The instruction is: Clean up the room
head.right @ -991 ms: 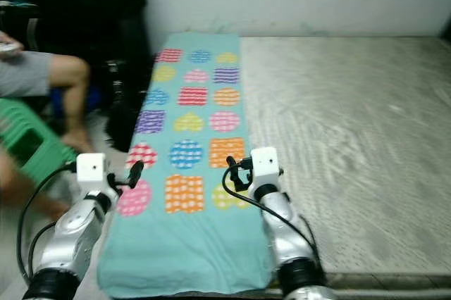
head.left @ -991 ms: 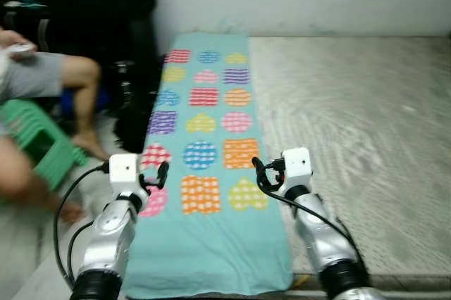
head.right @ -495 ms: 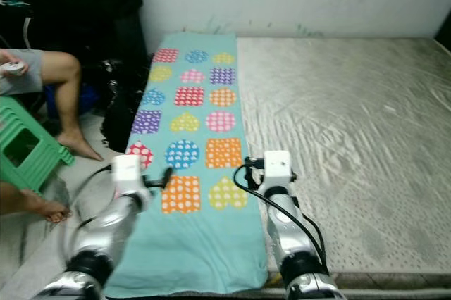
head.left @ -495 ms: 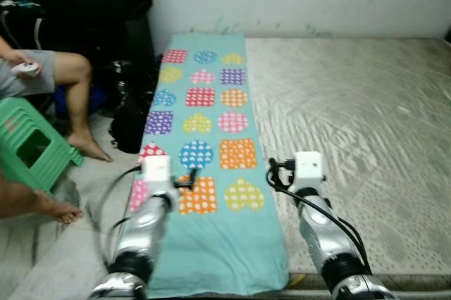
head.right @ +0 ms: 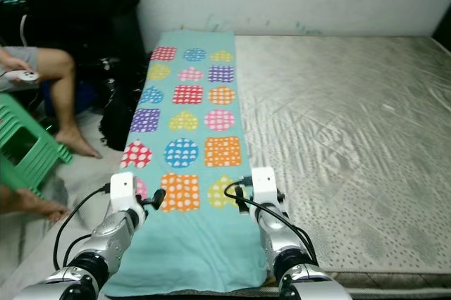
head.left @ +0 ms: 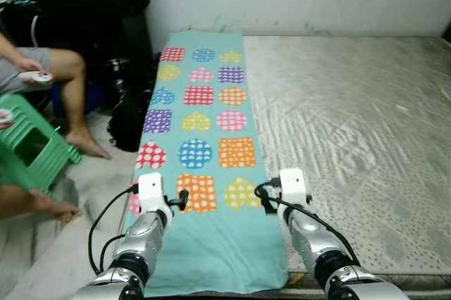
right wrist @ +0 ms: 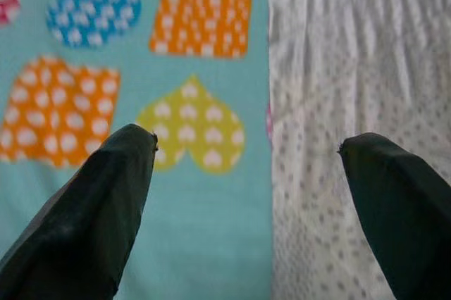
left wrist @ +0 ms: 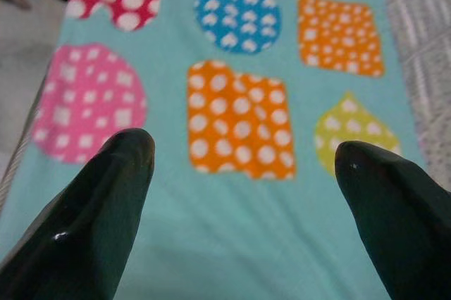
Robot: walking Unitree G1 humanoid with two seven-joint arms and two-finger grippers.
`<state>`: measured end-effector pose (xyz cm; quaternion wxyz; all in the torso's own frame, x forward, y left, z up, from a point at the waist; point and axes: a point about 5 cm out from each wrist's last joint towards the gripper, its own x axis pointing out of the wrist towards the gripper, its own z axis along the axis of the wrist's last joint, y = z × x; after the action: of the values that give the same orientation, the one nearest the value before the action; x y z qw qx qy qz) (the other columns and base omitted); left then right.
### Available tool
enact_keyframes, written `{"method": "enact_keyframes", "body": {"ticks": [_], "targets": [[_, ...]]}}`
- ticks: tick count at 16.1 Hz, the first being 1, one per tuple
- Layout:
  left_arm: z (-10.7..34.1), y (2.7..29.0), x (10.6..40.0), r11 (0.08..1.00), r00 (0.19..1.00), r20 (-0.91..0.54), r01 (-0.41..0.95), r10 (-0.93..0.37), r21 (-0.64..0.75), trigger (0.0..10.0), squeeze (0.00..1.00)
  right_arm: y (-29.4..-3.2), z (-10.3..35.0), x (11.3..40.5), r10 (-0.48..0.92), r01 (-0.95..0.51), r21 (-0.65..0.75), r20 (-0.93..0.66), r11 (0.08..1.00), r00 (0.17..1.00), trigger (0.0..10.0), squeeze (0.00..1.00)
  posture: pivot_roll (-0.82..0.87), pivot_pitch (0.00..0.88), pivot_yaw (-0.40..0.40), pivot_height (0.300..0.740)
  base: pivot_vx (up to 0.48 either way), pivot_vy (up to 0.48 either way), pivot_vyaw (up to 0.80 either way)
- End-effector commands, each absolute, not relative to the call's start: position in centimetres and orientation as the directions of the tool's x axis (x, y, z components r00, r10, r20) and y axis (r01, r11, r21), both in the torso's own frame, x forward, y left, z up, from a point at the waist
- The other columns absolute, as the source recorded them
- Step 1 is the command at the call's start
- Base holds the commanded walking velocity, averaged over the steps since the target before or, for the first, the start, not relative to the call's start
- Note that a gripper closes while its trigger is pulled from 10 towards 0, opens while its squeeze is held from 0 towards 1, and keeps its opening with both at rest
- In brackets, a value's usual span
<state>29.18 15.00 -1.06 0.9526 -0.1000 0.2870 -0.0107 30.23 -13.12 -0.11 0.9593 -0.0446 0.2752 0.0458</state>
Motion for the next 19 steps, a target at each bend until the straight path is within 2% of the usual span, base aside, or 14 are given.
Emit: {"method": "enact_keyframes", "body": {"ticks": [1,6,11,13,19], "targets": [[-1.2,14.6,29.1,0.983,0.817,-0.568,-0.015,-0.095,-0.185,10.0,0.0,-12.8,-0.2,30.3,0.062,-0.131,-0.083,-0.56,0.988,0.826,10.0,0.0,-0.13,0.0,0.009,0.74,0.0,0.0,0.0],[-1.2,14.3,29.2,0.987,0.807,-0.579,0.027,-0.116,-0.16,10.0,0.0,-12.2,0.0,30.5,0.074,-0.148,-0.086,-0.567,0.985,0.82,10.0,0.0,-0.12,0.0,0.017,0.74,0.0,0.0,0.0],[-0.8,13.3,29.7,0.984,0.808,-0.567,0.094,-0.163,-0.149,10.0,0.0,-12.0,0.4,30.9,0.067,-0.137,-0.085,-0.555,0.987,0.829,10.0,0.0,-0.14,0.0,0.036,0.74,0.0,0.0,-0.76],[-0.7,13.3,29.7,0.984,0.809,-0.565,0.09,-0.162,-0.153,10.0,0.0,-11.9,0.5,31.0,0.072,-0.142,-0.085,-0.548,0.986,0.834,10.0,0.0,-0.13,0.0,0.034,0.74,0.0,0.0,0.0],[-0.5,12.8,30.0,0.983,0.81,-0.561,0.102,-0.171,-0.151,10.0,0.0,-12.1,0.6,31.1,0.072,-0.148,-0.095,-0.549,0.984,0.833,10.0,0.0,-0.14,0.0,0.027,0.74,-0.279,0.0,0.0]]}}
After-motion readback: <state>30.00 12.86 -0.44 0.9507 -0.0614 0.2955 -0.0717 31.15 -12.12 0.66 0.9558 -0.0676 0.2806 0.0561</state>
